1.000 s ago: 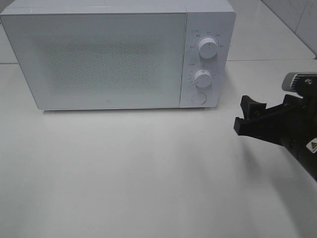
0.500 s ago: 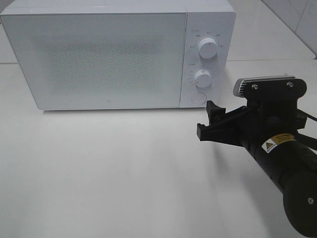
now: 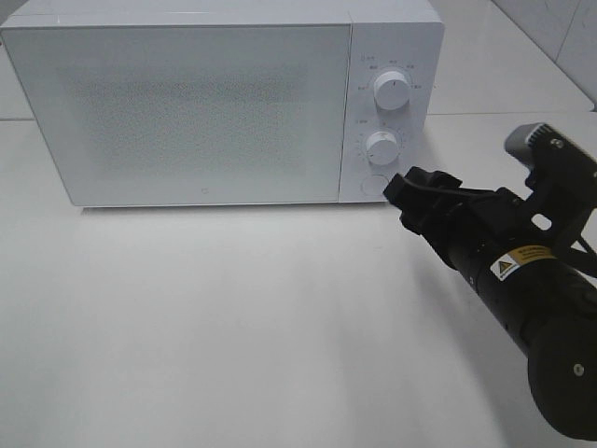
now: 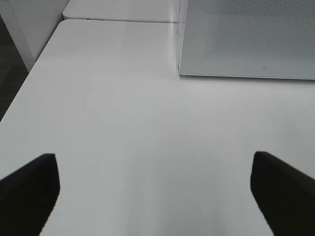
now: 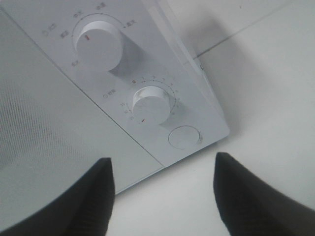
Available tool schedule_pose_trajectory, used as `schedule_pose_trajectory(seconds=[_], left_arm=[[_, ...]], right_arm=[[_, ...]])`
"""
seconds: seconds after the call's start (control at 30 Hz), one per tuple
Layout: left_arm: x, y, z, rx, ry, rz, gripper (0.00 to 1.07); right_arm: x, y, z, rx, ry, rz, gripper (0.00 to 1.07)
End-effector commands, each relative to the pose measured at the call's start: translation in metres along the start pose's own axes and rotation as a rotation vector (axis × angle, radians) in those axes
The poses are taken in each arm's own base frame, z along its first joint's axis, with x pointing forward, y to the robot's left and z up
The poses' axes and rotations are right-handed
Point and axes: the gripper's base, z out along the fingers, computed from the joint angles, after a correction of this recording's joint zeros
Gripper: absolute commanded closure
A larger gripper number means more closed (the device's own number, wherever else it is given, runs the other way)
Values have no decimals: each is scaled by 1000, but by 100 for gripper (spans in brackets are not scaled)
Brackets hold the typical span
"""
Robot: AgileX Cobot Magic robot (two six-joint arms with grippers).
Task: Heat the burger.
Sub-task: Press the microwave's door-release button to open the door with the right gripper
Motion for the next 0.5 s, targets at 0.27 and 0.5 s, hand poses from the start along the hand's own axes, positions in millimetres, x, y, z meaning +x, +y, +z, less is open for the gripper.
schedule_pose_trajectory(seconds=[0.27, 0.5], left_arm=[[0, 0, -2, -6, -32, -6, 9], [0, 0, -2, -6, -32, -6, 9]], right_arm=[[7, 0, 0, 35, 62, 715, 78], [12, -2, 0, 96, 107, 869, 97]])
